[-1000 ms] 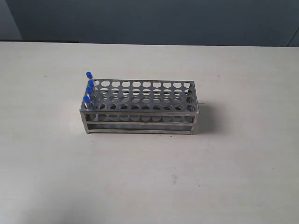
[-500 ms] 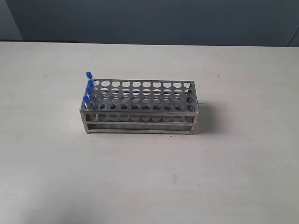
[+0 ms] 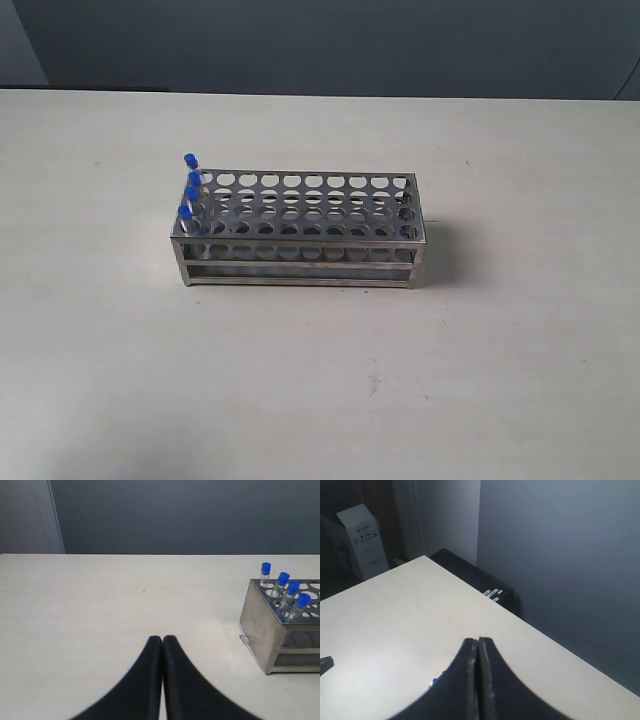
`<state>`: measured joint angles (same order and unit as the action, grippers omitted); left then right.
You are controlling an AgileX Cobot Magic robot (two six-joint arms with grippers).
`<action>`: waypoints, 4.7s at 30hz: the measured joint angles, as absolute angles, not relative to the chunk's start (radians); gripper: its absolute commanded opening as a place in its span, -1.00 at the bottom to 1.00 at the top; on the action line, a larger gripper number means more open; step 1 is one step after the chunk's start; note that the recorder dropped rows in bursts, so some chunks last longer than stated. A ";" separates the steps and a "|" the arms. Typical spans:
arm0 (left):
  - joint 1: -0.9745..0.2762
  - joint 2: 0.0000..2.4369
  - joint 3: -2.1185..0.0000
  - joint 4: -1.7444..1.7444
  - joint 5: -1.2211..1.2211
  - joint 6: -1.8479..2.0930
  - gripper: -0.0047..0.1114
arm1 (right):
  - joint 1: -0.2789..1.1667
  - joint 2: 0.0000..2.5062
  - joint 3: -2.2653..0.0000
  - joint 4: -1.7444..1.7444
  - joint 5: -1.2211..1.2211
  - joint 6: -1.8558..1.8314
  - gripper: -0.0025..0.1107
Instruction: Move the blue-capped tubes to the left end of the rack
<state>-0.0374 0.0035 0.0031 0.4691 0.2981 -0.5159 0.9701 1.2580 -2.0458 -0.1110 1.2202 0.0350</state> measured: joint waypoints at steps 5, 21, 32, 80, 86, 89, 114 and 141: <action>-0.037 0.004 0.003 0.469 0.298 -0.516 -0.90 | 0.970 1.218 -2.002 -0.191 1.222 0.031 -0.97; -0.037 0.004 0.003 0.469 0.298 -0.516 -0.90 | 0.376 0.654 -0.994 0.274 0.794 -0.225 -0.97; -0.037 0.004 0.003 0.469 0.298 -0.516 -0.90 | 0.071 0.134 -0.350 0.395 0.498 -0.386 -0.97; -0.037 0.004 0.003 0.469 0.298 -0.516 -0.90 | 0.028 0.004 -0.002 0.403 0.159 -0.395 -0.97; -0.037 0.004 0.003 0.469 0.298 -0.516 -0.90 | 0.028 0.004 -0.002 0.403 0.159 -0.395 -0.97; -0.037 0.004 0.003 0.469 0.298 -0.516 -0.90 | 0.028 0.004 -0.002 0.403 0.159 -0.395 -0.97; -0.037 0.004 0.003 0.469 0.298 -0.516 -0.90 | 0.028 0.004 -0.002 0.403 0.159 -0.395 -0.97; -0.037 0.004 0.003 0.469 0.298 -0.516 -0.90 | 0.028 0.004 -0.002 0.403 0.159 -0.395 -0.97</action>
